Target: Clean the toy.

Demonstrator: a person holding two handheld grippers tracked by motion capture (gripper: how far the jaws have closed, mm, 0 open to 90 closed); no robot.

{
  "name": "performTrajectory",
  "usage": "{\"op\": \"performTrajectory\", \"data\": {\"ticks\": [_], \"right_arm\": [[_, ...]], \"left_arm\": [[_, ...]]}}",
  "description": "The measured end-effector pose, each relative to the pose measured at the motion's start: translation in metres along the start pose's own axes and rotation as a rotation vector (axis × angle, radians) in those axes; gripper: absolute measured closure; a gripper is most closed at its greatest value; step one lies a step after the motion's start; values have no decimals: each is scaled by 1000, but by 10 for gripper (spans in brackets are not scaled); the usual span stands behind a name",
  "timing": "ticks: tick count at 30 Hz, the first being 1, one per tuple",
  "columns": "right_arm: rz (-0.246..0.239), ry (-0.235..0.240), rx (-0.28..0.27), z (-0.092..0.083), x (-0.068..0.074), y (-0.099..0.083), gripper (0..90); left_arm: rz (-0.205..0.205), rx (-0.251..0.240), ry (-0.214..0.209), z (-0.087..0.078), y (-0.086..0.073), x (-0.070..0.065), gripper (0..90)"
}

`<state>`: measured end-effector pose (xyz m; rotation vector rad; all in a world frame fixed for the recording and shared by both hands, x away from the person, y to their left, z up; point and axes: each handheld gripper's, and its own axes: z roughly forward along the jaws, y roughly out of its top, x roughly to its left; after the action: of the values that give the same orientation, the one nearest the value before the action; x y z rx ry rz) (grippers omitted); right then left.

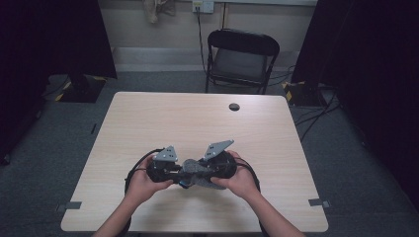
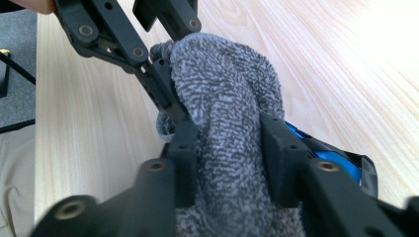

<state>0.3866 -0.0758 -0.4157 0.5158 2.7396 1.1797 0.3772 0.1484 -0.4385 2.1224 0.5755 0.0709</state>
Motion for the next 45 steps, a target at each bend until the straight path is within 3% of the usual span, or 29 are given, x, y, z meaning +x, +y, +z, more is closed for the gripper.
{"op": "performTrajectory", "data": {"ticks": [3, 6, 11, 12, 18, 26, 34, 39, 42, 45], "right_arm": [[4, -18, -6, -2, 0, 0, 439], [35, -18, -28, -7, -4, 0, 346], [76, -57, -71, -20, -14, -2, 275], [85, -71, -76, -22, -17, -3, 259], [124, -121, -73, -25, -26, -10, 251], [121, -140, -14, 1, -26, -19, 254], [122, -147, 11, 23, -27, -23, 253], [126, -148, 18, 29, -28, -25, 248], [129, -143, 22, 31, -29, -27, 246], [132, -142, 21, 32, -31, -28, 245]], "left_arm": [[-8, 6, 18, -6, -2, 4, 750], [-30, -8, 29, -17, -6, 10, 750], [-51, -2, 48, -35, -15, 18, 749], [-65, -6, 57, -44, -21, 21, 749], [-110, 4, 110, -76, -47, 32, 748], [-180, 18, 189, -109, -87, 42, 746], [-195, 39, 222, -119, -111, 44, 726], [-200, 46, 216, -116, -118, 44, 645], [-214, 52, 211, -115, -120, 42, 460], [-184, 79, 223, -117, -120, 38, 332]]}}
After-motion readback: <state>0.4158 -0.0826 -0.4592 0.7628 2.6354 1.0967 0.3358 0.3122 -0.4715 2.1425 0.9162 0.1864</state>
